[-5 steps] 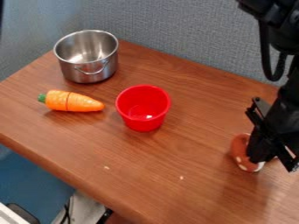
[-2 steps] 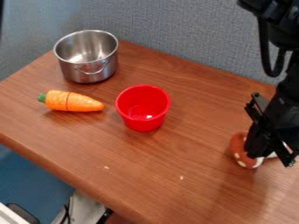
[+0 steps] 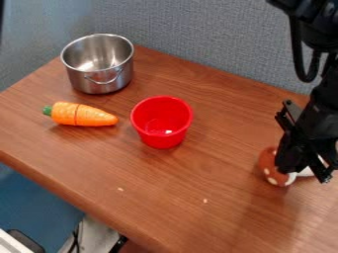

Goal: Put the mushroom in the red bowl

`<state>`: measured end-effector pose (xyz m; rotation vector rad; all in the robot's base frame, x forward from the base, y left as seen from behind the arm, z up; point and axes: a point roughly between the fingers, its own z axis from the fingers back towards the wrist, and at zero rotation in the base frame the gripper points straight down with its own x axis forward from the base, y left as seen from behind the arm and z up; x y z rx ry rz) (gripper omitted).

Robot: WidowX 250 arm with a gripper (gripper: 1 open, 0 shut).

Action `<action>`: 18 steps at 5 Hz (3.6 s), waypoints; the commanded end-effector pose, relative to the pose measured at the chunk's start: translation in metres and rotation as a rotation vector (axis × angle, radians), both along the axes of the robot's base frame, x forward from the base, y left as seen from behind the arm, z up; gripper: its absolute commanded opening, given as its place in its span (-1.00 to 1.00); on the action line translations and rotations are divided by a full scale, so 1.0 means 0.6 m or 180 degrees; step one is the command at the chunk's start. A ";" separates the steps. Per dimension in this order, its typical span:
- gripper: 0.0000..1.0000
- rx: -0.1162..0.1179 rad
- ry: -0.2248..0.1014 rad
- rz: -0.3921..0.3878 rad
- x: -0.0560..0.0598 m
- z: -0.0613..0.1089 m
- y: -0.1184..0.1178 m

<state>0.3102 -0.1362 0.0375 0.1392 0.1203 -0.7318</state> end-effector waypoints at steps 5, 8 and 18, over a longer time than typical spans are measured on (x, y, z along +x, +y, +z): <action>-1.00 -0.0028 -0.0373 0.0119 0.023 0.085 0.024; -1.00 0.0150 -0.0570 0.0814 0.022 0.193 0.146; -1.00 -0.0110 -0.0298 0.1820 0.008 0.083 0.266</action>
